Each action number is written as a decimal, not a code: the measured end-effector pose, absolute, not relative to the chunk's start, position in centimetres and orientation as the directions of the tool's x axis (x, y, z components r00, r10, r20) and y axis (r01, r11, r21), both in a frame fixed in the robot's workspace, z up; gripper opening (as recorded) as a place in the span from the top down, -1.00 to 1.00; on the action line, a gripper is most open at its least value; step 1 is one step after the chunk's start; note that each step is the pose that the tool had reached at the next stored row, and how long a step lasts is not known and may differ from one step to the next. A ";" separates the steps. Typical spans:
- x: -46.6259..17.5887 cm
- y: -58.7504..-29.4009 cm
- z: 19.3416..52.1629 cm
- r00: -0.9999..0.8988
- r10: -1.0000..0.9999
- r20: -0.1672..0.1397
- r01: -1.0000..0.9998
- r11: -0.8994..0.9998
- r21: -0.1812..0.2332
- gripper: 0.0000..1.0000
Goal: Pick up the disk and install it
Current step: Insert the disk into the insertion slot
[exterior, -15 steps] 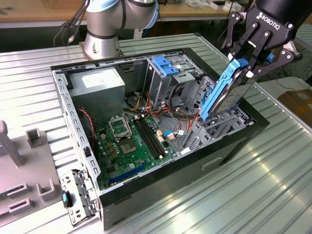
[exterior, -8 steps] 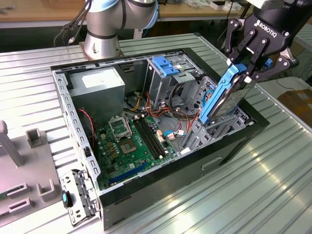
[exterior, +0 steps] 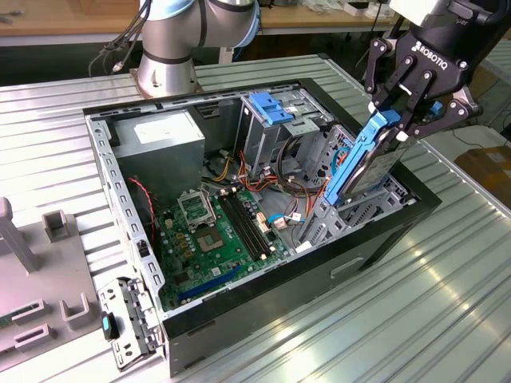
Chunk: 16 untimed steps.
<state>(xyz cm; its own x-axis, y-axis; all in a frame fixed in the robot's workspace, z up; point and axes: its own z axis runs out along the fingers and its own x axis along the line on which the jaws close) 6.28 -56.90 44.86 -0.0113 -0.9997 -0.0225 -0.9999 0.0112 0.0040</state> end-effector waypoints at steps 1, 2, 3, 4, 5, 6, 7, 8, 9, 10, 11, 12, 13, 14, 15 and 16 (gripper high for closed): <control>6.4 -56.9 44.7 -0.011 -1.000 -0.023 -1.000 0.011 0.004 0.26; 6.4 -56.9 44.6 -0.011 -1.000 -0.023 -1.000 0.011 0.004 0.26; 6.4 -56.9 44.5 -0.011 -1.000 -0.022 -1.000 0.011 0.004 0.26; 6.4 -56.9 44.2 -0.011 -1.000 -0.023 -1.000 0.011 0.004 0.26; 6.4 -56.9 44.0 -0.011 -1.000 -0.022 -1.000 0.011 0.004 0.26; 6.4 -56.9 43.7 -0.011 -1.000 -0.022 -1.000 0.011 0.004 0.26; 6.4 -56.9 43.6 -0.011 -1.000 -0.022 -1.000 0.011 0.004 0.26; 6.4 -56.9 43.5 -0.011 -1.000 -0.023 -1.000 0.011 0.004 0.26; 6.4 -56.9 43.5 -0.011 -1.000 -0.022 -1.000 0.011 0.004 0.26; 6.4 -56.9 43.3 -0.011 -1.000 -0.023 -1.000 0.011 0.004 0.26; 6.4 -56.9 43.2 -0.011 -1.000 -0.023 -1.000 0.011 0.004 0.26; 6.4 -56.9 43.1 -0.011 -1.000 -0.023 -1.000 0.011 0.004 0.26; 6.4 -56.9 43.0 -0.011 -1.000 -0.023 -1.000 0.011 0.004 0.26; 6.4 -56.9 42.9 -0.011 -1.000 -0.023 -1.000 0.011 0.004 0.26; 6.4 -56.9 42.9 -0.011 -1.000 -0.022 -1.000 0.011 0.004 0.26; 6.4 -56.9 42.7 -0.011 -1.000 -0.022 -1.000 0.011 0.004 0.26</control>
<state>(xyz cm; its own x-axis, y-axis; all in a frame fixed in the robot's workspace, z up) 6.39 -56.91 42.71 -0.0113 -0.9997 -0.0225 -0.9999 0.0112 0.0040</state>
